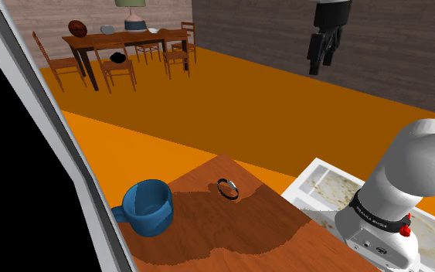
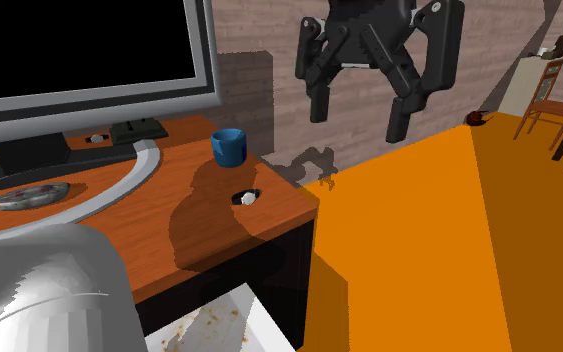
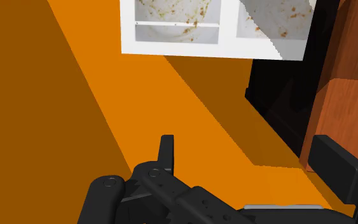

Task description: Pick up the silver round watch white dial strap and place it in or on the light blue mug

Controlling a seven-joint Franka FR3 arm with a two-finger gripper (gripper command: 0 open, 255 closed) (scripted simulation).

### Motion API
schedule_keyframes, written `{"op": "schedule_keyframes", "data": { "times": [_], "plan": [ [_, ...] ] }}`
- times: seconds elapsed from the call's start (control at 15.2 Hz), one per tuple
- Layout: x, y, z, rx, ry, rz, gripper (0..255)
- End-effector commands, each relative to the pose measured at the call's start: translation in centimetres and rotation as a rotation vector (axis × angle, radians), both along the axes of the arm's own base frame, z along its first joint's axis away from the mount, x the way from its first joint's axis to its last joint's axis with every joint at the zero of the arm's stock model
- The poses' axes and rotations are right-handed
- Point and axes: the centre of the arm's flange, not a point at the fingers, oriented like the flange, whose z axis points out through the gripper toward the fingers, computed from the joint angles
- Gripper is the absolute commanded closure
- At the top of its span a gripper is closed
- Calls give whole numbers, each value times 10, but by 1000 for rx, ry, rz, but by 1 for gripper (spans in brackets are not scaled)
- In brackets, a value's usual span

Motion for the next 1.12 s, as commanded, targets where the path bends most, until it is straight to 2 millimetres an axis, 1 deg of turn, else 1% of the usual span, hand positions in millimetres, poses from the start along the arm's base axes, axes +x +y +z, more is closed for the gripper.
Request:
{"op": "schedule_keyframes", "data": {
  "times": [0.0, 1.06],
  "plan": [
    [0, 0, 0, 0, 0, 0, 0],
    [3, 176, -119, -14, -54, -39, 0]
  ]
}}
